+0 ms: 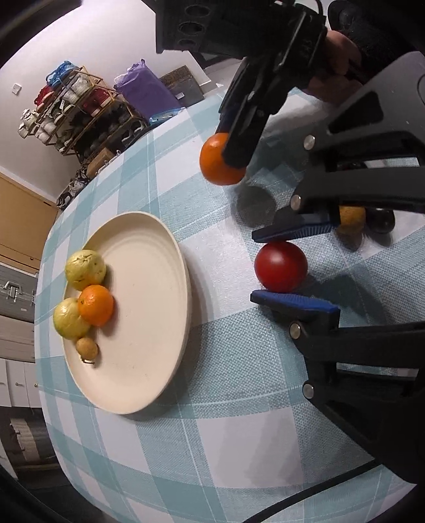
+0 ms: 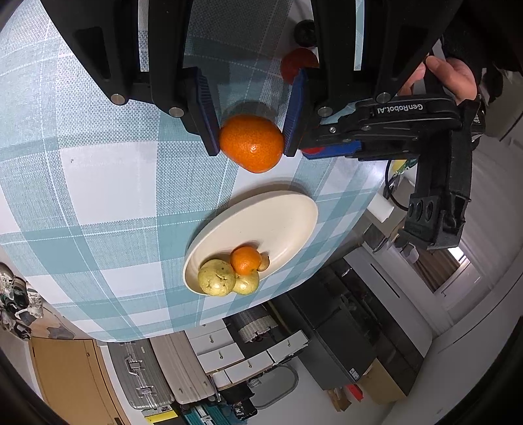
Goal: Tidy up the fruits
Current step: 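Carry the tomato and mandarin onto the cream plate and open both grippers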
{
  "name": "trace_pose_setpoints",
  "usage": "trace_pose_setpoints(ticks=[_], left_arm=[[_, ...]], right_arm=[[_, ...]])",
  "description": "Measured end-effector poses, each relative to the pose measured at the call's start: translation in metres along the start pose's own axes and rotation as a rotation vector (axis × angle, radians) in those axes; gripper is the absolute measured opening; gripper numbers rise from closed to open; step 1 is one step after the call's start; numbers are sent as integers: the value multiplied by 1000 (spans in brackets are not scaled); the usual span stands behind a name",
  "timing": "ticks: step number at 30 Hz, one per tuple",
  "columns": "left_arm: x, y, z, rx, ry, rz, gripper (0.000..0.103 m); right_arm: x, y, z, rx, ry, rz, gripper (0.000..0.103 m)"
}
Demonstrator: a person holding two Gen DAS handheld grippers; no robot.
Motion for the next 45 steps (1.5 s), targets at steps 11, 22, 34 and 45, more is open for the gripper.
trace_pose_setpoints(ticks=[11, 22, 34, 45], left_arm=[[-56, -39, 30, -97, 38, -145, 27], [-45, -109, 77, -156, -6, -172, 27], [8, -153, 108, -207, -6, -126, 27], [34, -156, 111, -197, 10, -86, 27]], right_arm=[[17, -36, 14, -63, -30, -15, 40], [67, -76, 21, -101, 3, 24, 40], [116, -106, 23, -120, 68, 55, 40], [136, -111, 29, -171, 95, 71, 40]])
Point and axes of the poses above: each gripper's, at about its wrist camera, not at the fingertips, and x roughly the way its jaws point, z to its left, y to its underside, the point moved 7 cm from there along x, roughly the way its jaws point, and after that the axes turned 7 degrees about -y, right-handed, at the moved point
